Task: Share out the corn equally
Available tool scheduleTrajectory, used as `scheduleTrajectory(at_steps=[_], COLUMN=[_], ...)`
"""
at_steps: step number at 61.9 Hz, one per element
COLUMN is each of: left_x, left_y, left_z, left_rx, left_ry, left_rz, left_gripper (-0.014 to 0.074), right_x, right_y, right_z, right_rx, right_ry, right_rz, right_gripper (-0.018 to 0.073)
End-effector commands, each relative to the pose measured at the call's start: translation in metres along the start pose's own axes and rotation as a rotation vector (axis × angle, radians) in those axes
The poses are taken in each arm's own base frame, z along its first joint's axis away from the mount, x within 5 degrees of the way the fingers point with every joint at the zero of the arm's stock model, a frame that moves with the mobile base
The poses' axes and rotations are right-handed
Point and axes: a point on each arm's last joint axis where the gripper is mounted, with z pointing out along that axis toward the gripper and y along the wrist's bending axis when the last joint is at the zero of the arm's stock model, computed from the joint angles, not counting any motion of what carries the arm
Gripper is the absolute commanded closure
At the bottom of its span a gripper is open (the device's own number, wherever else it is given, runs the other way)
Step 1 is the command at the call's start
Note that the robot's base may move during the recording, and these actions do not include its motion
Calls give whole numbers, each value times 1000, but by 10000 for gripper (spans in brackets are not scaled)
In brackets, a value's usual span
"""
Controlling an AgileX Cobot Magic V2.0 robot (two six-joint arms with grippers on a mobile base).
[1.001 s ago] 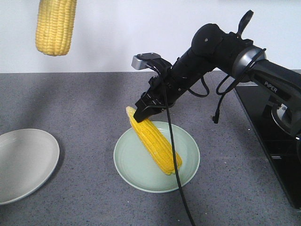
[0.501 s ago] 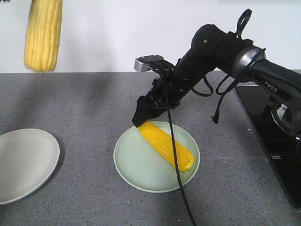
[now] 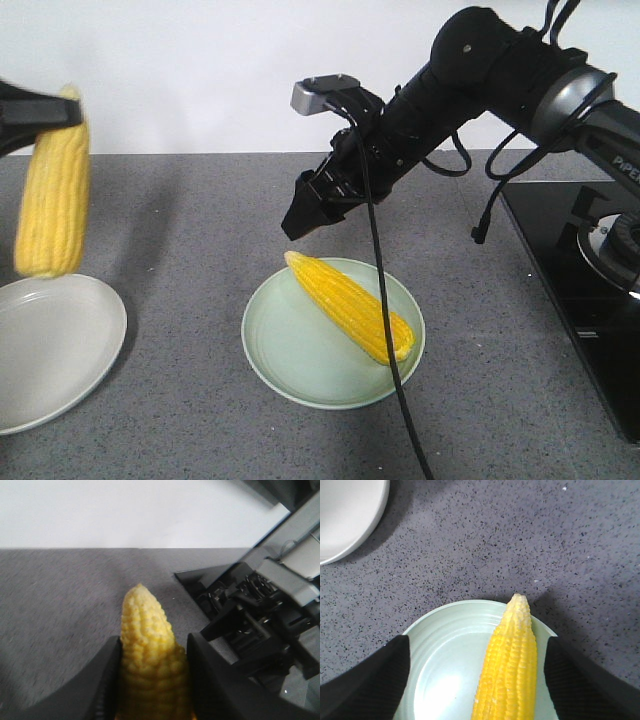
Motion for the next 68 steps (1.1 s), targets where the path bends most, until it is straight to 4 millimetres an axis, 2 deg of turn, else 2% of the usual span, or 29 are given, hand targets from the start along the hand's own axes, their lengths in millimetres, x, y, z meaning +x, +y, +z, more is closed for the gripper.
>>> scheduleTrajectory(at_steps=[1,13,24,37,68], left_x=[14,43,57,59,58], left_y=[-14,17,27,29,32], left_z=[-23,-37,-46,-53,-55], left_rx=[75,-11,-22,-11,-41], left_ry=[40,6,-3,-8,-22], left_rz=[-38,-192,-259,-145,-148], left_gripper=[604,604,604,603,554], right_x=[-12,-13,-13,-13,-13], right_y=[19,23,23,23,23], right_z=[-38,-45,-45,-44,-45], right_rx=[23,25,22,21,22], right_ry=[-126,-143,-144,-143,-144], right_rz=[-39,-45,-40,-40,-38], right_gripper=[37,37,37,37,37])
